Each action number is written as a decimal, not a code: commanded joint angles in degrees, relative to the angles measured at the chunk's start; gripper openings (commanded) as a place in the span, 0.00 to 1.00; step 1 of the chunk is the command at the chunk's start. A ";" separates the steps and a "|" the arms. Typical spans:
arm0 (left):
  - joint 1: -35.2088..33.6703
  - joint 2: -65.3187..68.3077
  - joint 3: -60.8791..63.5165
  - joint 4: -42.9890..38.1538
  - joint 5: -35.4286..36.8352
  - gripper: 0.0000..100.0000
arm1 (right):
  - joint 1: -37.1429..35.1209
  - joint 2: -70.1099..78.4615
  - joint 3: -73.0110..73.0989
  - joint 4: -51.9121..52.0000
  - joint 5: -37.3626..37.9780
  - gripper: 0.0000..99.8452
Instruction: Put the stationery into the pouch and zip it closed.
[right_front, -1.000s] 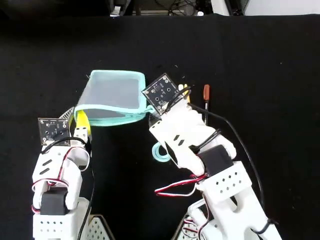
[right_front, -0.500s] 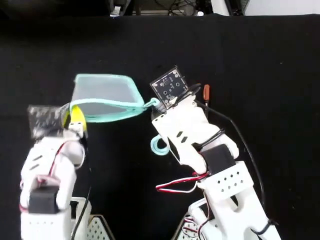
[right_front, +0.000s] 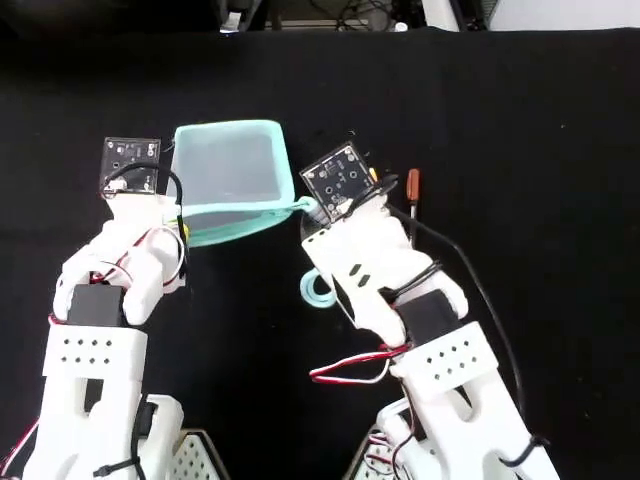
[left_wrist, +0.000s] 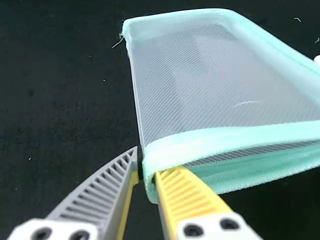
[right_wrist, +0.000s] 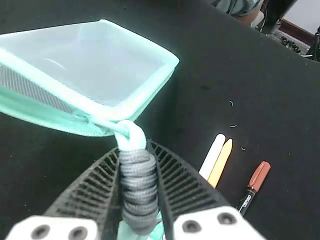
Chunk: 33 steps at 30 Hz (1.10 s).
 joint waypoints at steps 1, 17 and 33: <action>-1.36 0.26 -0.92 0.26 -0.09 0.03 | 1.23 -1.19 0.04 -1.41 -0.09 0.01; -1.27 0.18 0.92 -2.73 3.87 0.03 | 0.79 -1.54 -0.13 0.18 -0.09 0.01; -1.27 0.79 1.80 -4.22 3.52 0.11 | 0.79 -1.54 0.04 0.26 -0.09 0.01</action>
